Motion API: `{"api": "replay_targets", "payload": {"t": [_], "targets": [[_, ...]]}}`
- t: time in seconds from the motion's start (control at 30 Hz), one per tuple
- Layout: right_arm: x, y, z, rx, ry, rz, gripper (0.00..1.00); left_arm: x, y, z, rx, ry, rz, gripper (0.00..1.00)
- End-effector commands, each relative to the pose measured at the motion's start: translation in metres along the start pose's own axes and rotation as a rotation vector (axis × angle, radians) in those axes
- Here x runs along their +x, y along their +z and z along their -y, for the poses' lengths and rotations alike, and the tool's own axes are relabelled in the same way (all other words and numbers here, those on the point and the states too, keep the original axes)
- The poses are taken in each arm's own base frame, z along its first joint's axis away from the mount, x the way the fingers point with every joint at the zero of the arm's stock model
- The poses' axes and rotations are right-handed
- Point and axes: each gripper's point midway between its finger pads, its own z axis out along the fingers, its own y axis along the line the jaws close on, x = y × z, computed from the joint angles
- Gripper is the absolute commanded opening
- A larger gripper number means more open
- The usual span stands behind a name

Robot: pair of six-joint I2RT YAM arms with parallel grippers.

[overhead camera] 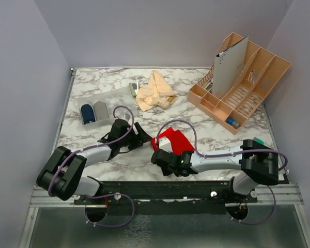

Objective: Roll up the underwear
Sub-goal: Fold the underwear at the center of the board.

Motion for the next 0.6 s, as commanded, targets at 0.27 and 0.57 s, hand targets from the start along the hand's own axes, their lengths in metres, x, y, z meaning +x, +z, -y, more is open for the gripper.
{"api": "replay_targets", "payload": {"t": [0.27, 0.57], "targets": [[0.014, 0.006, -0.008, -0.035, 0.022, -0.038, 0.00, 0.037, 0.033, -0.027, -0.125, 0.034, -0.098, 0.50], [0.016, 0.004, -0.006, -0.039, 0.026, -0.040, 0.00, 0.028, 0.033, -0.053, -0.269, 0.063, -0.043, 0.45]]}}
